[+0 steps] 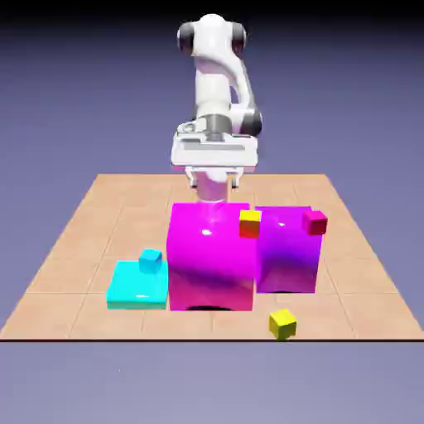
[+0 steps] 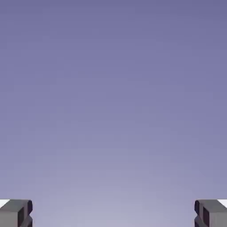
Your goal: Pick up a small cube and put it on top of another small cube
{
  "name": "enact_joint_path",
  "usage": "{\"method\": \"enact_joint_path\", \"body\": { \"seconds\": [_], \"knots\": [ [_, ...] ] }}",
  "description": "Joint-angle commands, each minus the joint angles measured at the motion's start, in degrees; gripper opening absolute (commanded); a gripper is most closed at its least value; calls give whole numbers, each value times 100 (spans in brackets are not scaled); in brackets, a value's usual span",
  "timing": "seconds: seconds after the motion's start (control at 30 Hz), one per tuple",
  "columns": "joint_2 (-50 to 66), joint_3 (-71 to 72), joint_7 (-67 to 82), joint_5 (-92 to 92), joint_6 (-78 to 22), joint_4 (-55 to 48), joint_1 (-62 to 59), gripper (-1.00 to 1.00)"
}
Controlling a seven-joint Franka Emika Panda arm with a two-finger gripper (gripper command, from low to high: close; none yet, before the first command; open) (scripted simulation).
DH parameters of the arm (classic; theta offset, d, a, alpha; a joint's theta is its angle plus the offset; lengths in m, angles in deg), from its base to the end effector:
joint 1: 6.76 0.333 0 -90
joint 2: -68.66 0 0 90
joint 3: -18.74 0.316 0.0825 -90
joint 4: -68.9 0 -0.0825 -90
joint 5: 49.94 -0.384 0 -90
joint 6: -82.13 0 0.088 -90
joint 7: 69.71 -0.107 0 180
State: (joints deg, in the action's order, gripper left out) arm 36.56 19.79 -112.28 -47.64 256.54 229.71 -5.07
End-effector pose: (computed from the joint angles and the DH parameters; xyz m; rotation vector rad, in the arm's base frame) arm 0.3906 0.0219 0.4569 -2.5263 0.8590 -1.0533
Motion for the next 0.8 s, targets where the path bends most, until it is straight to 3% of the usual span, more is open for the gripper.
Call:
{"method": "enact_joint_path", "body": {
  "seconds": [0.0, 0.77],
  "knots": [
    [134, -71, 249, -26, -66, -118, 94, 100],
    [3232, -1613, 5981, -1320, -1523, -2055, 2693, 100]
  ]
}}
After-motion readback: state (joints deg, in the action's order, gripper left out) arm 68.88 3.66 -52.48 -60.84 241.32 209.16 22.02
